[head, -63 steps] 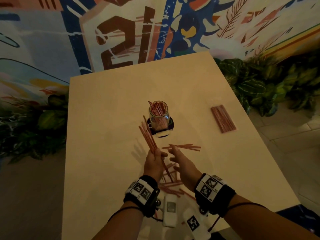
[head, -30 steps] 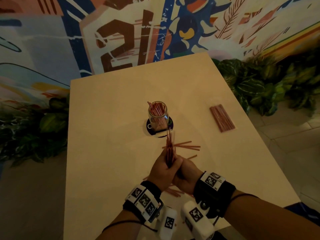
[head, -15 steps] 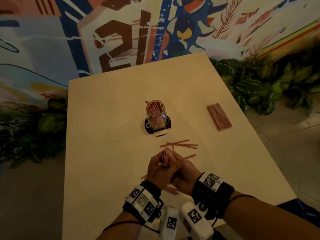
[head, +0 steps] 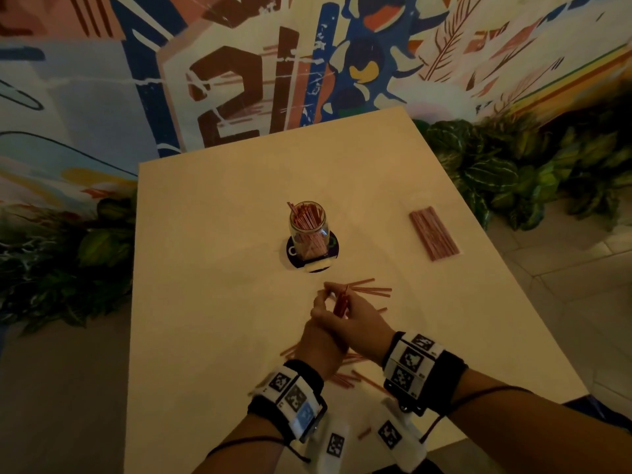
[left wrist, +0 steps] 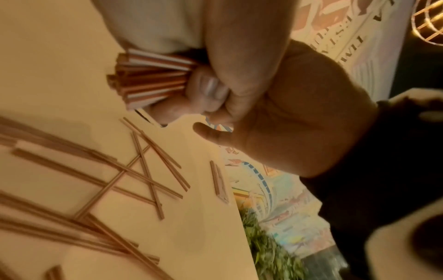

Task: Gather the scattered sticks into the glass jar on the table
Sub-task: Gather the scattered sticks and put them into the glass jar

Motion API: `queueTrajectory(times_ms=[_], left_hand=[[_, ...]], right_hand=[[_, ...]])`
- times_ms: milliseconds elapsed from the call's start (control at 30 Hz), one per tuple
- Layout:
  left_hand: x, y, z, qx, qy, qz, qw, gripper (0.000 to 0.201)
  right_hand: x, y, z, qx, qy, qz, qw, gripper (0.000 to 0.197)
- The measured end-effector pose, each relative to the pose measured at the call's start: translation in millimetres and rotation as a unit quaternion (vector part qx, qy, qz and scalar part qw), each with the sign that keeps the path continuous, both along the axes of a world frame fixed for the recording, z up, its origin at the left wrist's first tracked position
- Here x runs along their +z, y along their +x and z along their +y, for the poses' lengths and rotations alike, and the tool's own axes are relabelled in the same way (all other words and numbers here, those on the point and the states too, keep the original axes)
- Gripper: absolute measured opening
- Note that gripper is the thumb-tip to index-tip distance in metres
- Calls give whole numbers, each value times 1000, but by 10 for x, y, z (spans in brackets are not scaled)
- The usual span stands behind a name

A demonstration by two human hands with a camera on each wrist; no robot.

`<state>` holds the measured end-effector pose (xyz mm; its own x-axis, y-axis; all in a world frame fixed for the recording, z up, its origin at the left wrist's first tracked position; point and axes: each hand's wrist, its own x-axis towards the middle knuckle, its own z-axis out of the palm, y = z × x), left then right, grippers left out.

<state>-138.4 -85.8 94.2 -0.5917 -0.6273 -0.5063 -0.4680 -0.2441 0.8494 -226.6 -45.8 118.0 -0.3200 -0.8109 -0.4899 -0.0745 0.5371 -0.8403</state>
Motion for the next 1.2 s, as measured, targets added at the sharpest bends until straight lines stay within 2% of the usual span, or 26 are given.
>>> queueTrajectory(times_ms=[67, 100, 133, 200, 233, 267, 300, 333, 400, 433, 533, 567, 667, 833, 1000, 1067, 1100, 1200], left_hand=[[118, -15, -15, 6, 69, 50, 996, 30], [166, -37, -41, 9, 104, 62, 993, 35], [167, -18, -107, 14, 127, 80, 989, 35], [246, -8, -119, 54, 220, 148, 963, 17], [211, -4, -128, 59, 246, 141, 957, 45], [126, 36, -149, 73, 226, 125, 963, 71], [117, 55, -196, 90, 266, 138, 950, 79], [90, 94, -225, 135, 270, 156, 941, 70], [47, 153, -274, 211, 342, 169, 900, 46], [45, 169, -285, 242, 392, 172, 871, 49], [76, 147, -244, 276, 451, 195, 826, 56], [85, 130, -233, 287, 447, 196, 824, 54], [67, 86, -218, 282, 450, 215, 820, 54], [51, 56, -177, 276, 468, 220, 810, 52], [0, 61, -211, 268, 462, 226, 814, 47], [-49, 65, -223, 253, 457, 201, 828, 47], [-70, 75, -223, 236, 446, 178, 845, 47], [-112, 135, -257, 163, 362, 78, 915, 41]], right_hand=[[-21, 66, -66, -63, 10, -3, 998, 29], [-27, 98, -86, -93, 9, -11, 996, 24], [-19, 115, -105, -117, 9, -14, 993, 26], [39, 92, -143, -163, 6, -21, 986, 31], [82, 61, -158, -188, -5, -36, 981, 31], [125, 25, -174, -214, -26, -65, 974, 30], [191, -11, -184, -239, -57, -93, 965, 30], [245, -38, -190, -257, -91, -110, 956, 30], [343, -38, -187, -248, -144, -111, 951, 26], [387, -1, -184, -225, -156, -111, 955, 21], [419, 151, -160, -125, -149, -105, 975, 10], [416, 178, -150, -111, -157, -93, 977, 12], [391, 147, -152, -140, -191, -69, 969, 13], [294, 126, -158, -137, -181, -61, 972, 11], [172, 108, -184, -146, -127, -135, 972, 30], [154, 86, -209, -157, -121, -124, 972, 37], [161, 68, -225, -156, -113, -108, 975, 39], [263, -50, -319, -157, -109, -83, 978, 37]])
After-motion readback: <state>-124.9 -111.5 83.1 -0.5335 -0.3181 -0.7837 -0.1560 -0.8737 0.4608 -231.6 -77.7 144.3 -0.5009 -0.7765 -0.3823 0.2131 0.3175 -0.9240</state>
